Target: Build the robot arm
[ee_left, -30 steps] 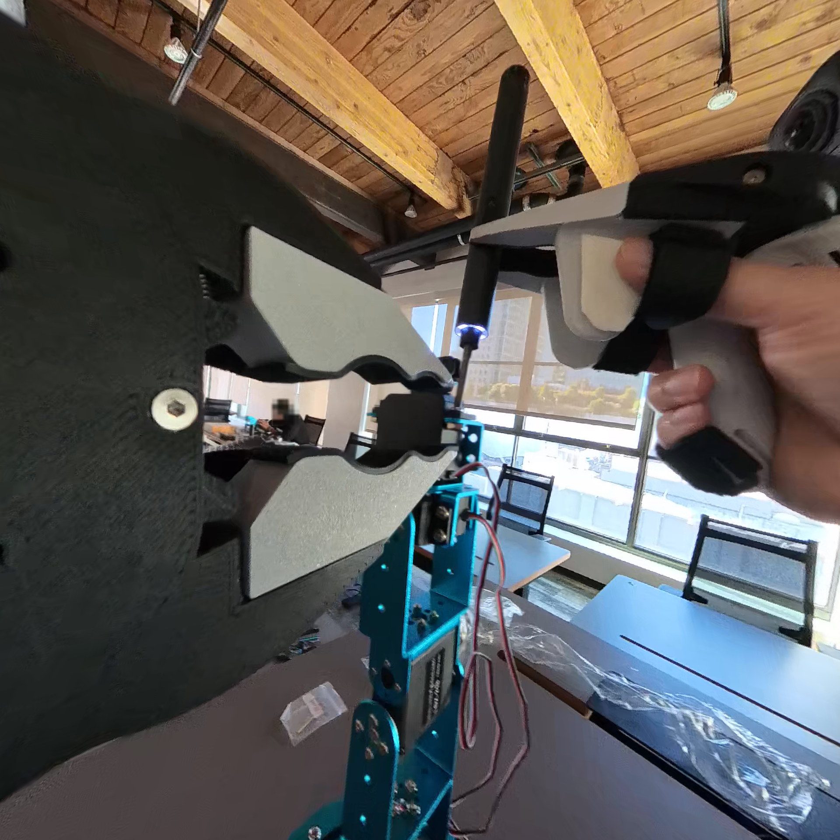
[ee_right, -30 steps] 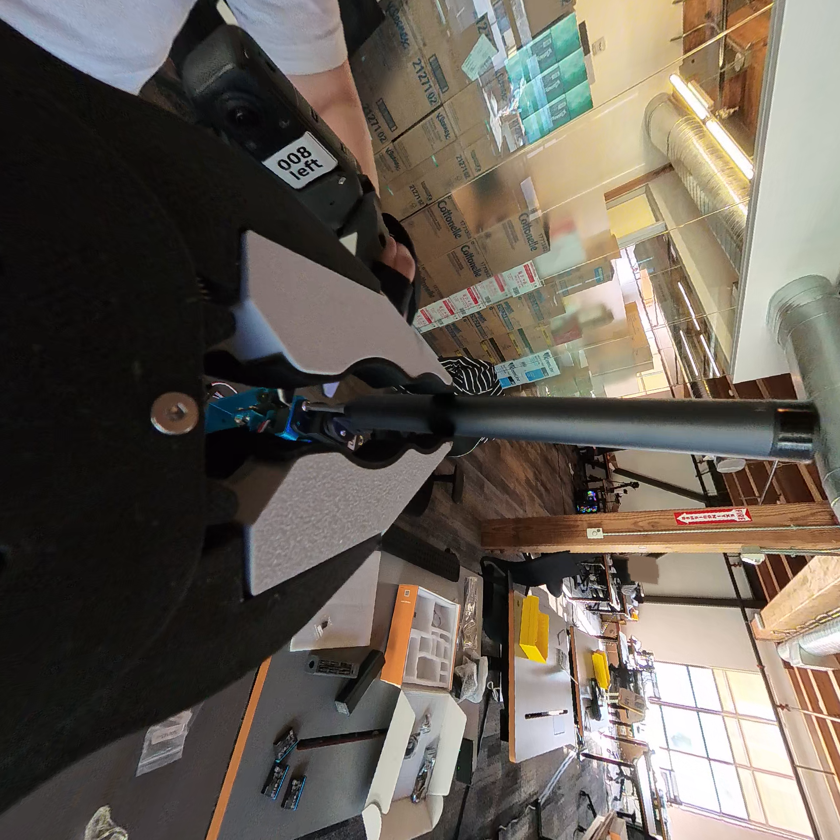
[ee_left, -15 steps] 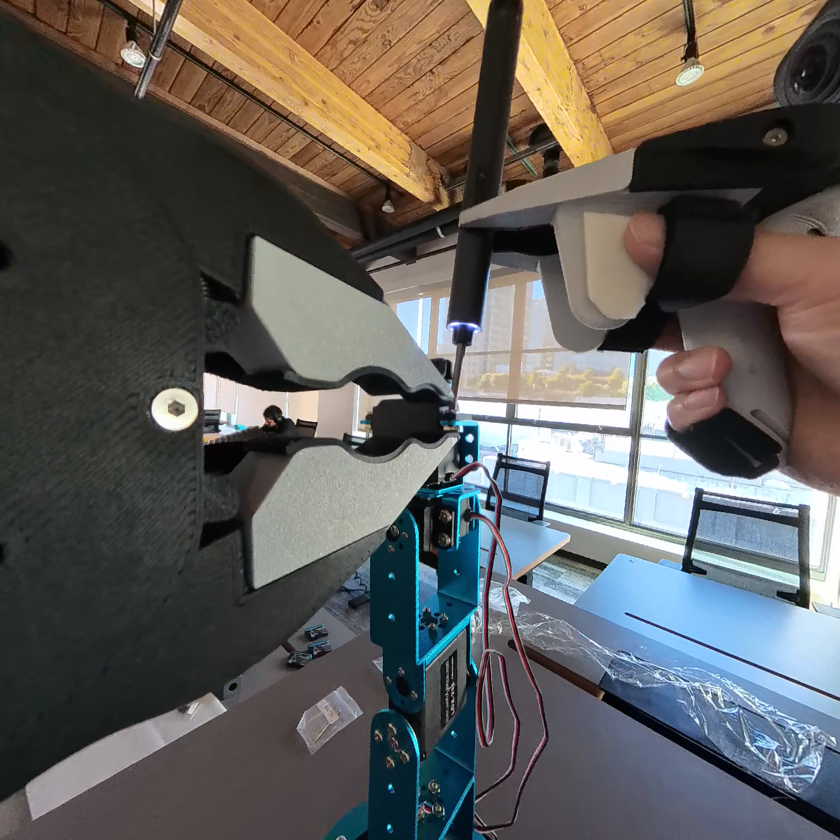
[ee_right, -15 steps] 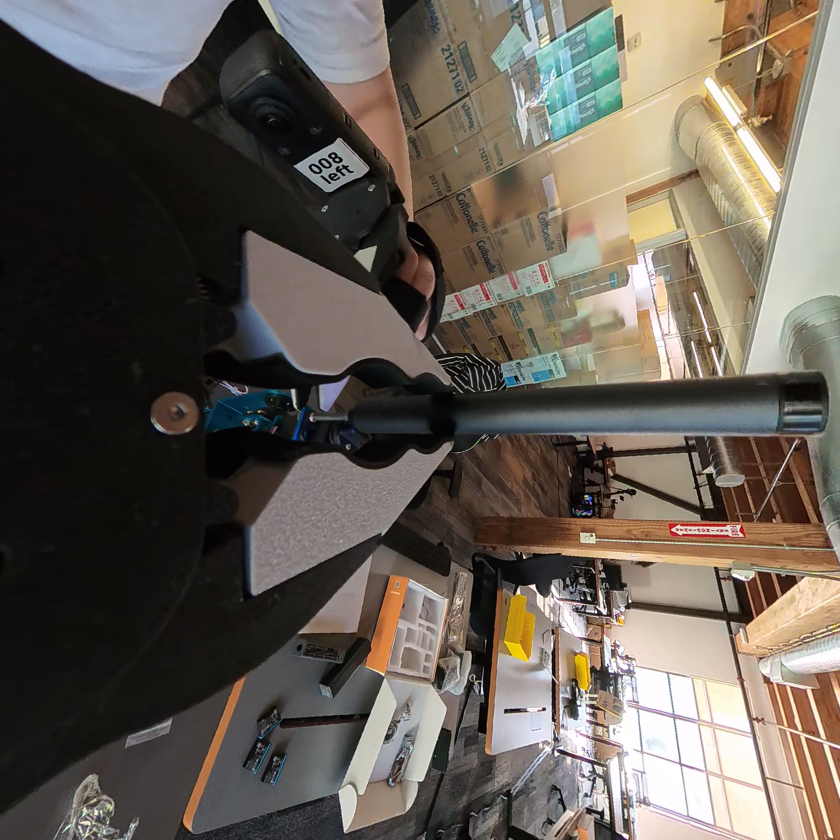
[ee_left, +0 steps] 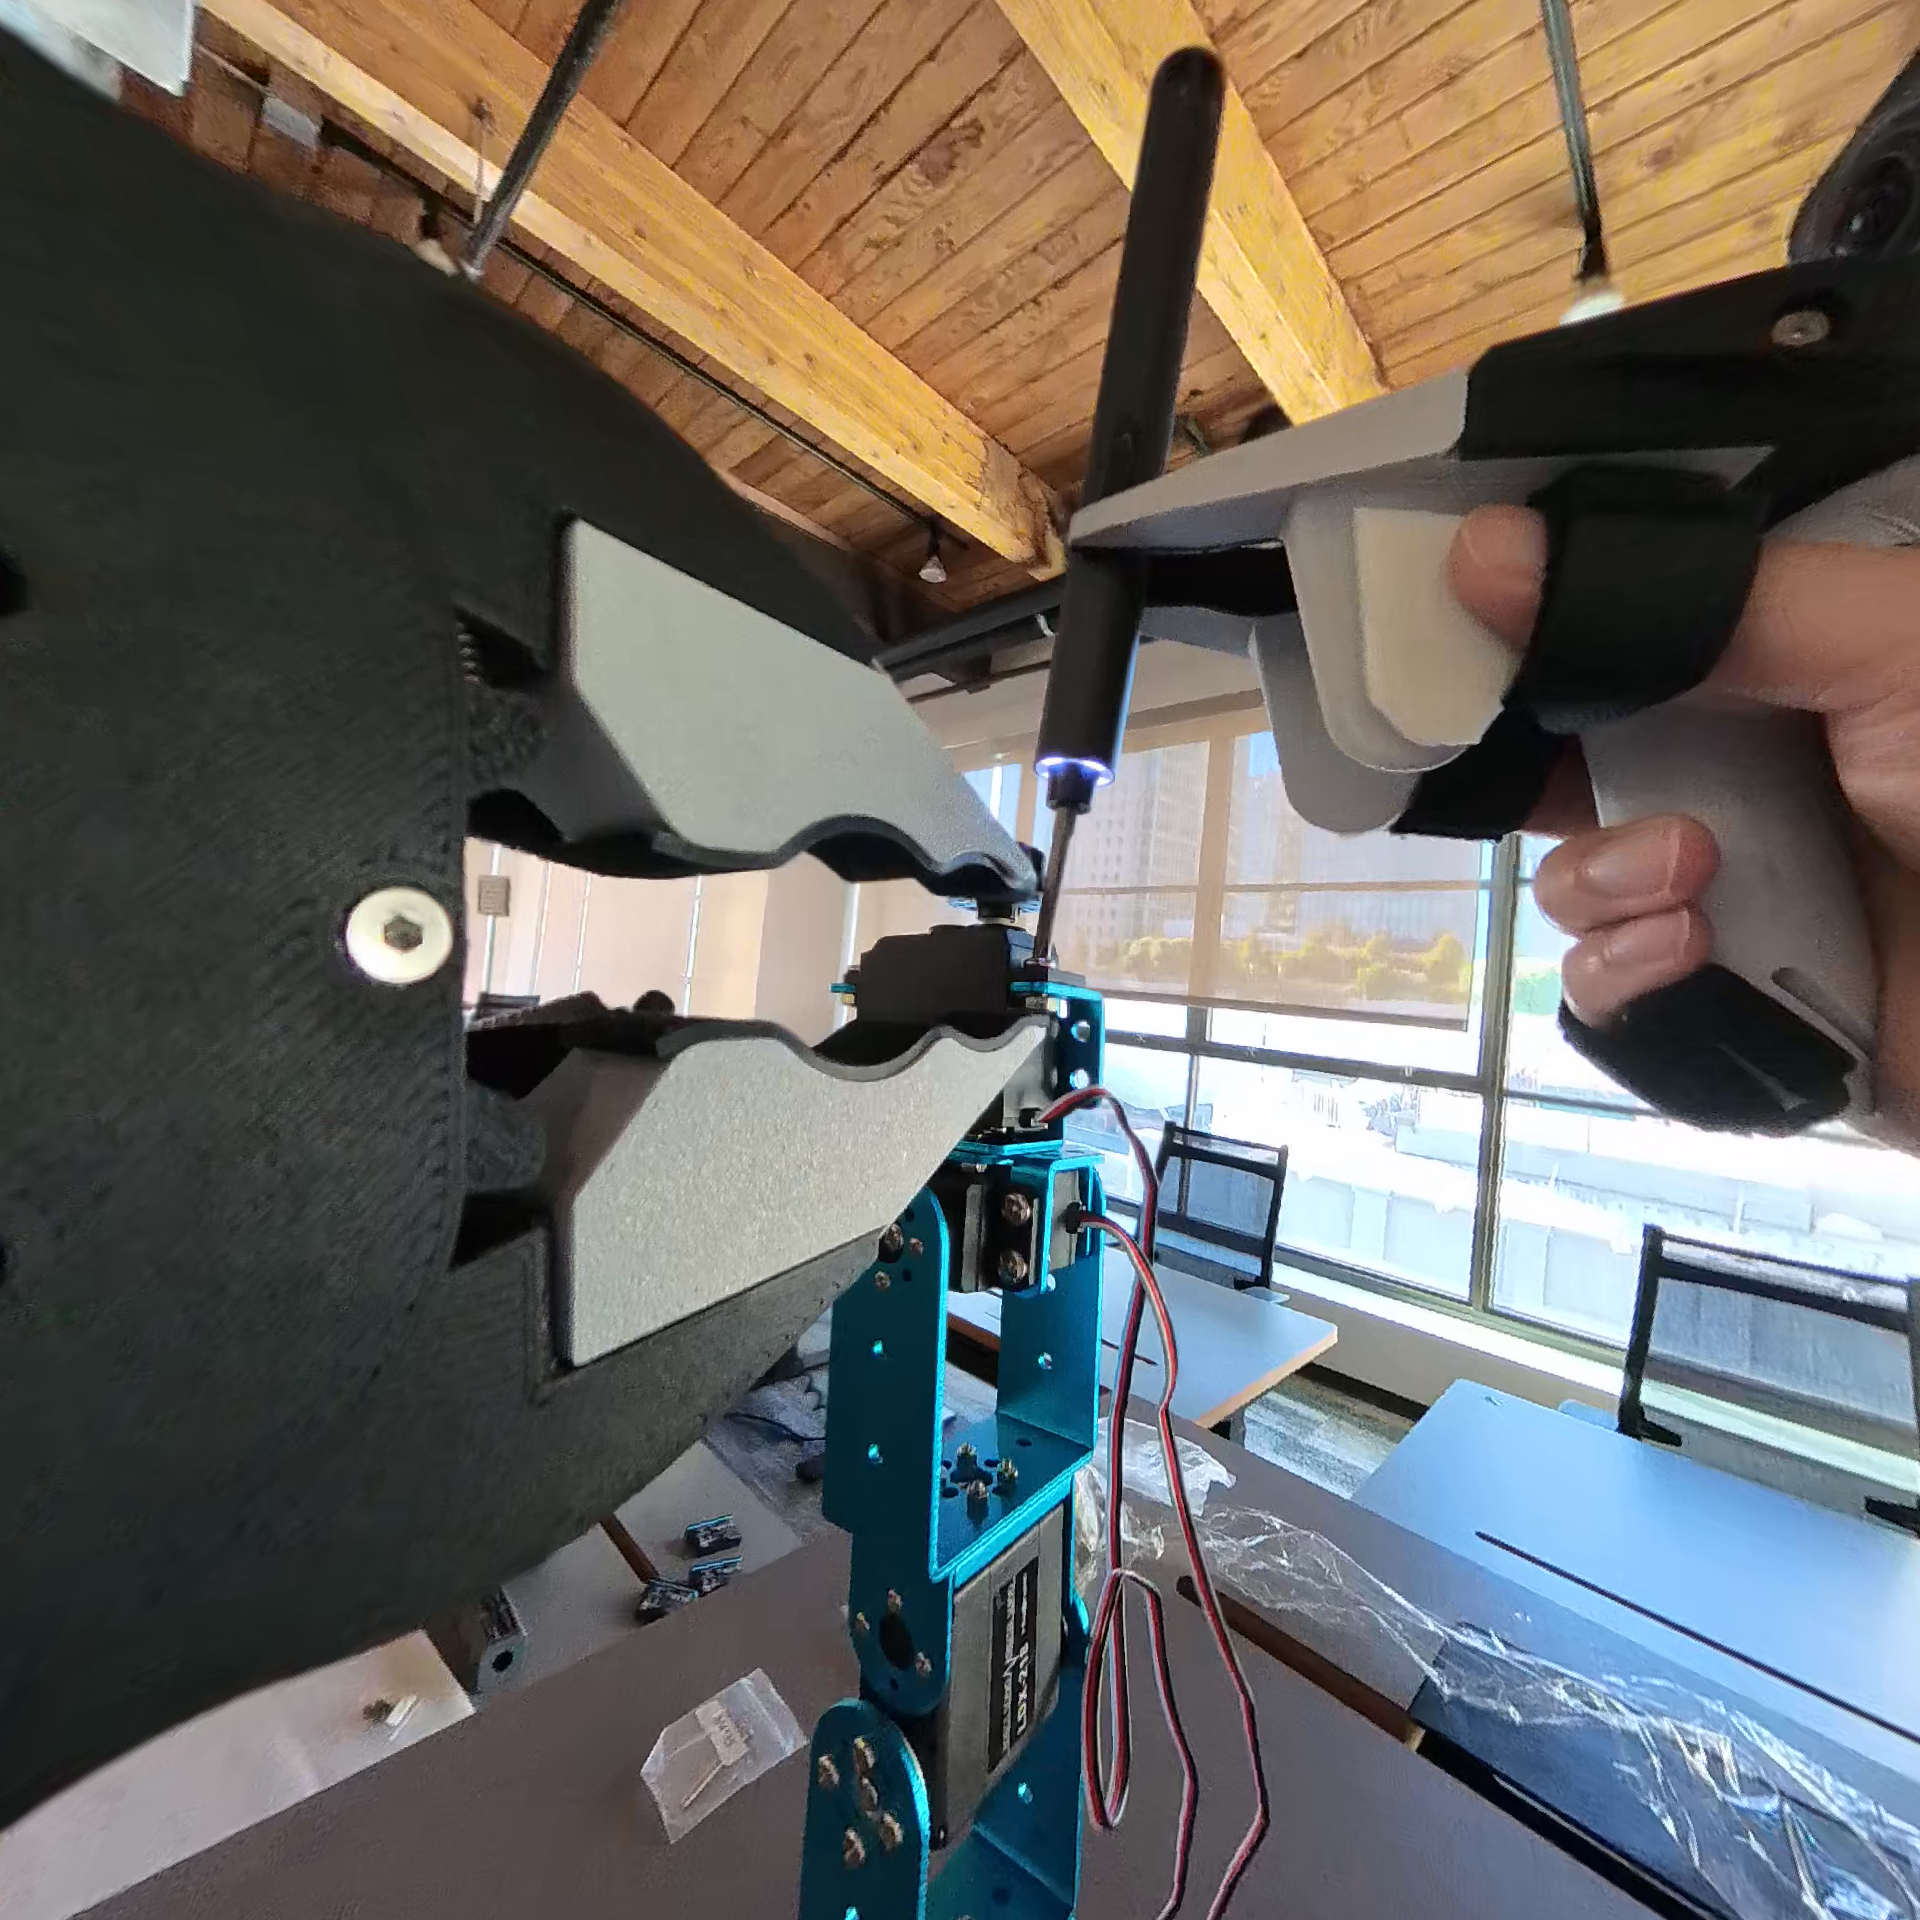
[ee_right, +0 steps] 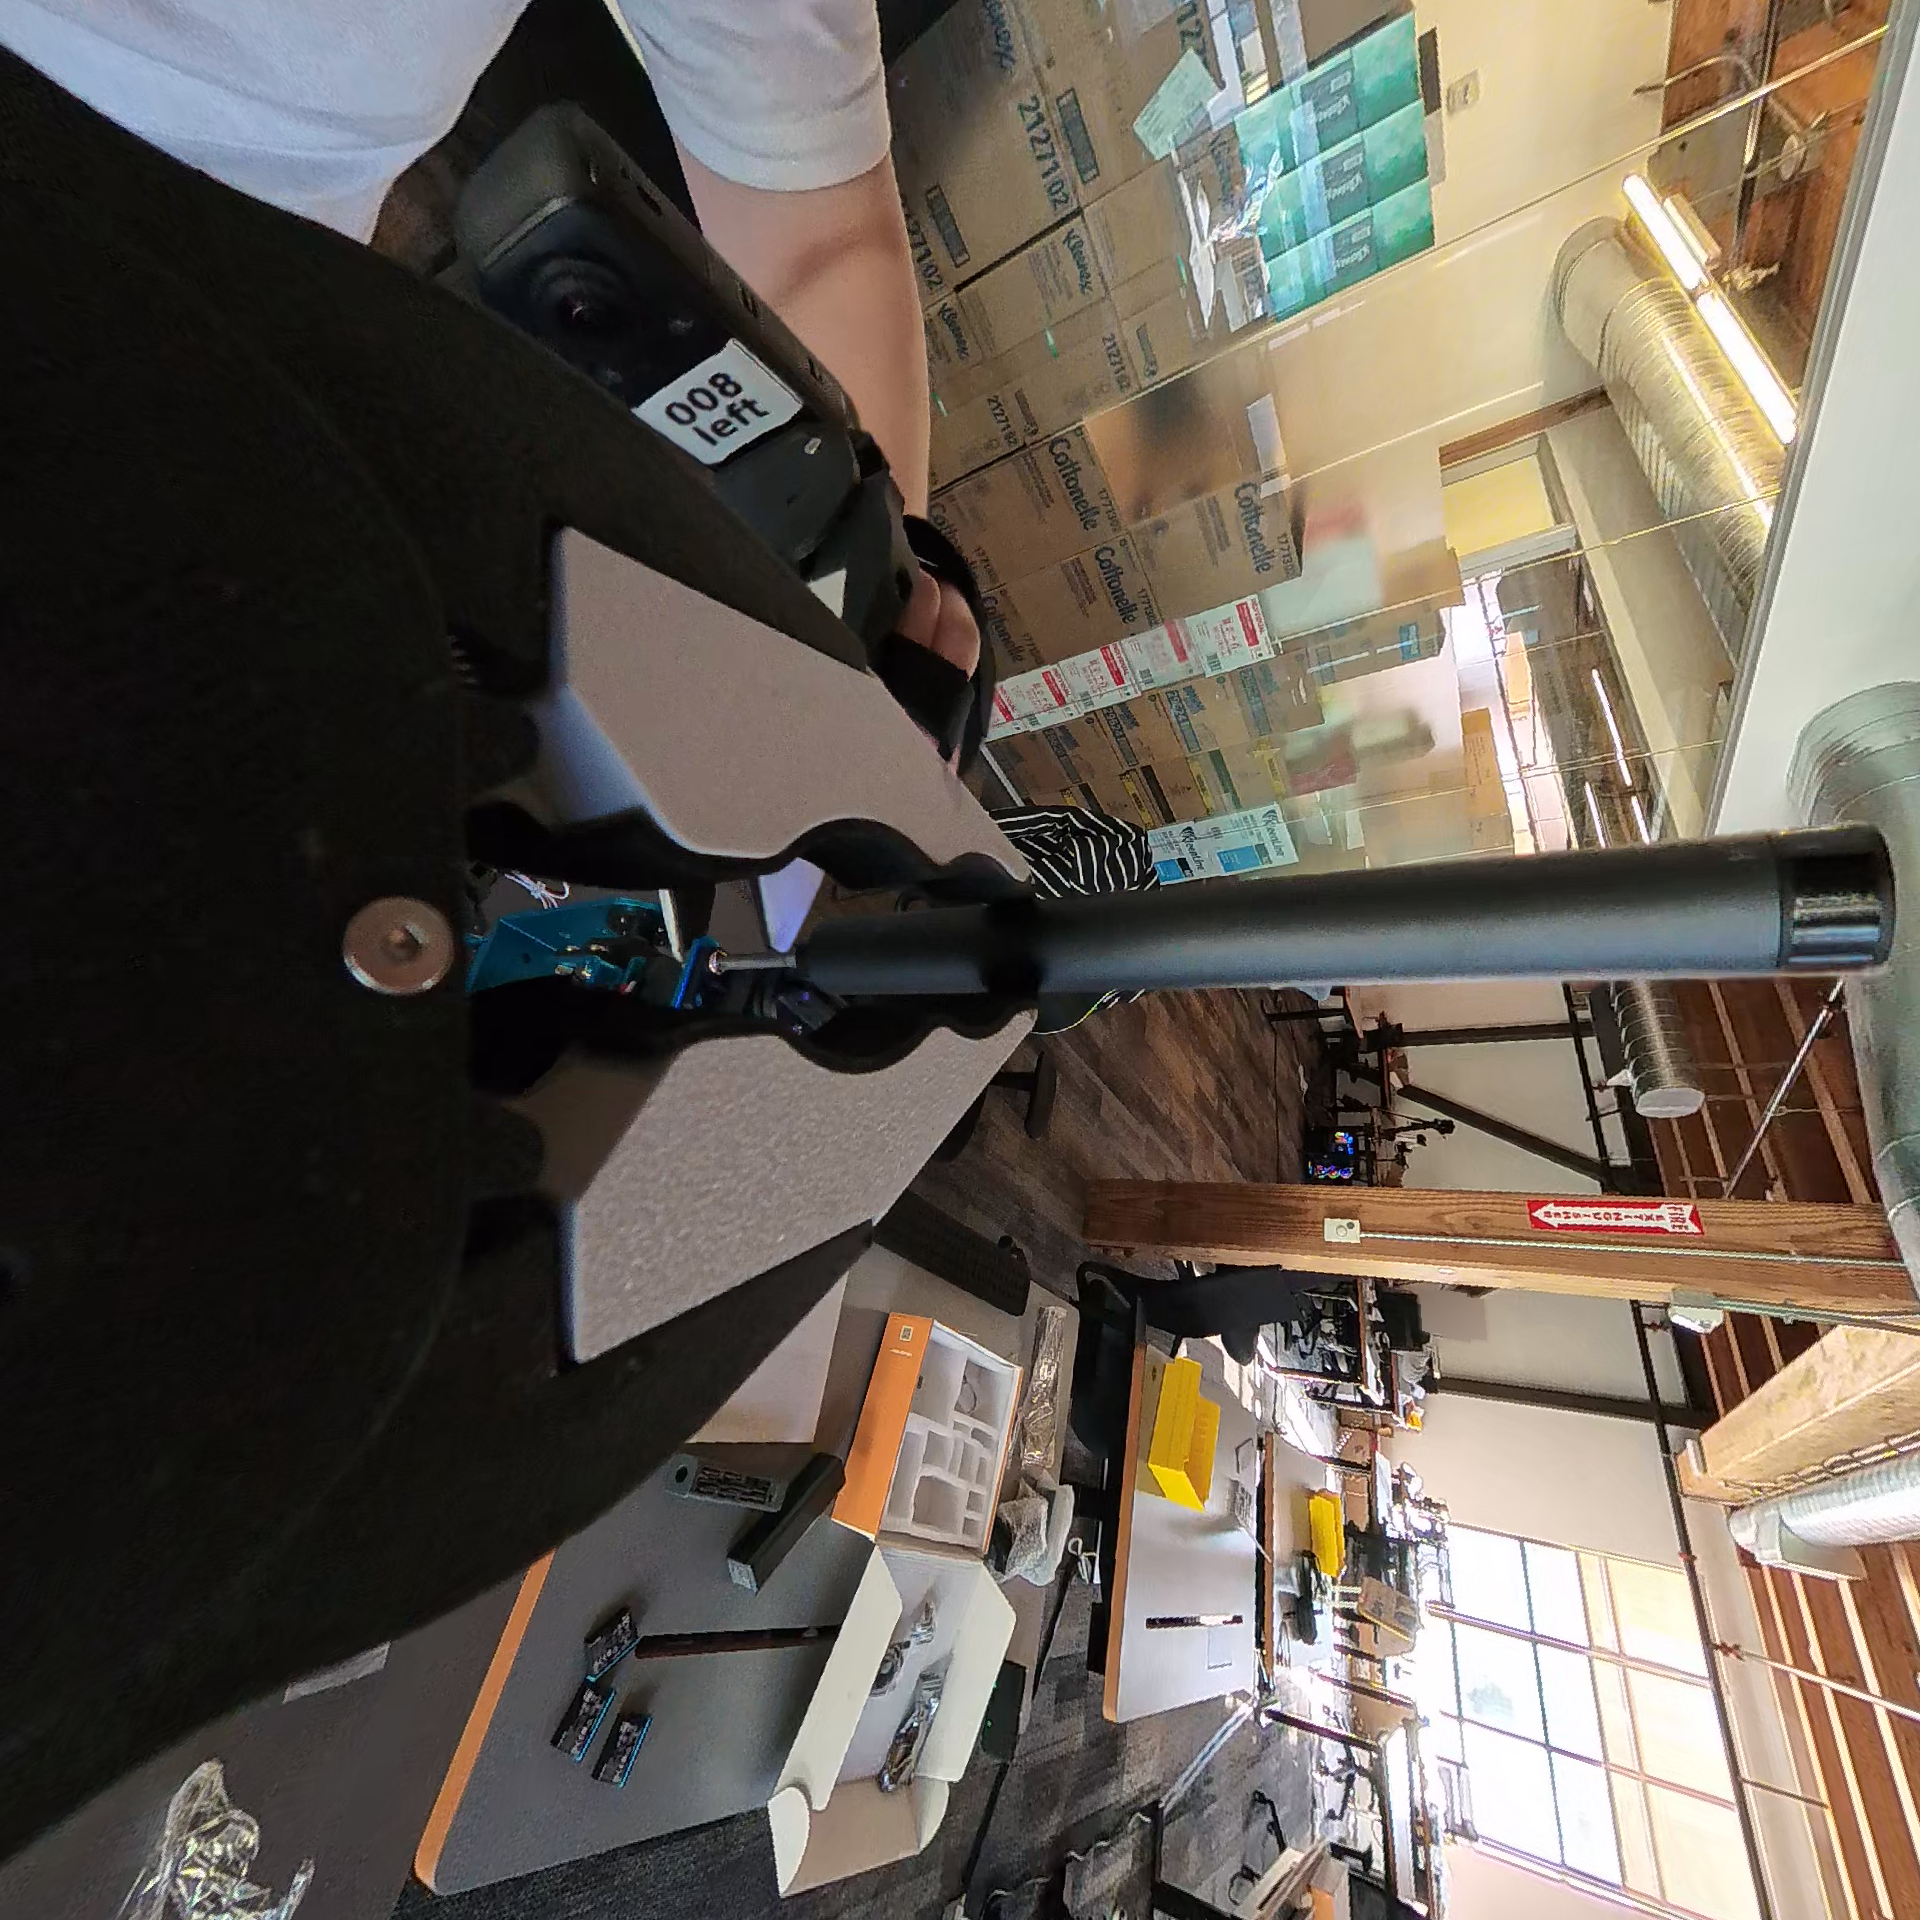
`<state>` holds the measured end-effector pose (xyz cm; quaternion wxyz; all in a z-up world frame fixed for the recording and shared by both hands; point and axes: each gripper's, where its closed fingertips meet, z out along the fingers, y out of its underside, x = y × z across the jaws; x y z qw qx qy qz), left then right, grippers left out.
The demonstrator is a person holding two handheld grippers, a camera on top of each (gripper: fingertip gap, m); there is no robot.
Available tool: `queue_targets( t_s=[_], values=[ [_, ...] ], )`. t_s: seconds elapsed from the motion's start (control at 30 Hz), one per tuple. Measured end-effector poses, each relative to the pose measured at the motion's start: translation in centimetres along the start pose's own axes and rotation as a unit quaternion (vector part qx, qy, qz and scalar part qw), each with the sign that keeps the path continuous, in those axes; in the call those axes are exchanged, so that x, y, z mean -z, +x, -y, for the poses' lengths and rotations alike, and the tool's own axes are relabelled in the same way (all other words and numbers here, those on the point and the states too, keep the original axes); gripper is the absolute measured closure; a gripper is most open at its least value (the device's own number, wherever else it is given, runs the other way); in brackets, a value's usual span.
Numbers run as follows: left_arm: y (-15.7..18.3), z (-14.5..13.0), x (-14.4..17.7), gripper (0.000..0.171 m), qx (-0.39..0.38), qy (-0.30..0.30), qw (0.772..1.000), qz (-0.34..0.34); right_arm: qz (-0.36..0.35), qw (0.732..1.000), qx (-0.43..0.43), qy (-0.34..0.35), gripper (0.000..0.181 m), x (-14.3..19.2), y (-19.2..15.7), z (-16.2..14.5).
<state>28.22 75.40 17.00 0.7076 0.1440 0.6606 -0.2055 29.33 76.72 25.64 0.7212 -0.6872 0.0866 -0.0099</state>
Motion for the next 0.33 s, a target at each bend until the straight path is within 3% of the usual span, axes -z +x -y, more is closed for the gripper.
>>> queue_targets(
  t_s=[0.33],
  values=[
    [-0.24, -0.14, -0.24, 0.147, 0.02, -0.004, 0.999, 0.04, 0.0, 1.0, 0.002, 0.0, 0.166, 0.2, -0.12, 0.04]
  ],
)
